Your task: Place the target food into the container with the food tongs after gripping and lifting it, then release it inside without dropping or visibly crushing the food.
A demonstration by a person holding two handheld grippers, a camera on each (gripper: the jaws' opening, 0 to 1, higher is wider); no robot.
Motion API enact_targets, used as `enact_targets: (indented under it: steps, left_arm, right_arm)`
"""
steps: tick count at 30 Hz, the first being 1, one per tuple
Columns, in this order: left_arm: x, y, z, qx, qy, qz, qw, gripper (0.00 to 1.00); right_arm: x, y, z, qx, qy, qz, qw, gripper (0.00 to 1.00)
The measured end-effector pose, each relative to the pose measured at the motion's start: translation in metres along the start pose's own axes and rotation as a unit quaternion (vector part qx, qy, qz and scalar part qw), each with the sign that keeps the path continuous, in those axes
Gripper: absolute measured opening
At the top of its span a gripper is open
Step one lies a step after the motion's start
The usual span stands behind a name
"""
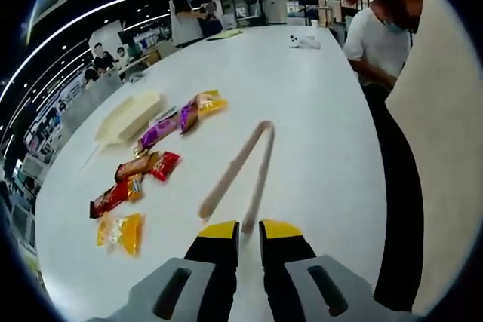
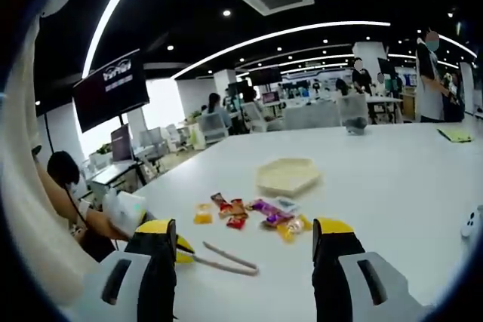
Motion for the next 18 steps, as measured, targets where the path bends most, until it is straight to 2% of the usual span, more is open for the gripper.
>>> enact_targets:
  steps: [18]
  left_arm:
    - [-0.0055,0.0071,-0.0003,-0.014,0.028,0.021,0.9993,0.05]
  right_arm:
    - [0.0028,-0.0021,-0.0065,-0.012,0.007,-0.006,0.9999,0.74]
Point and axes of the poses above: the point that each gripper's makers call its tool centre point, and the gripper's own axes: y roughly forward along the fingers, z roughly to its left, x roughly out of its top, the point moved 2 cm from there along -y, roughly backward along the fingers, and after that the axes turned 4 degrees about y, right-handed, at the moved point
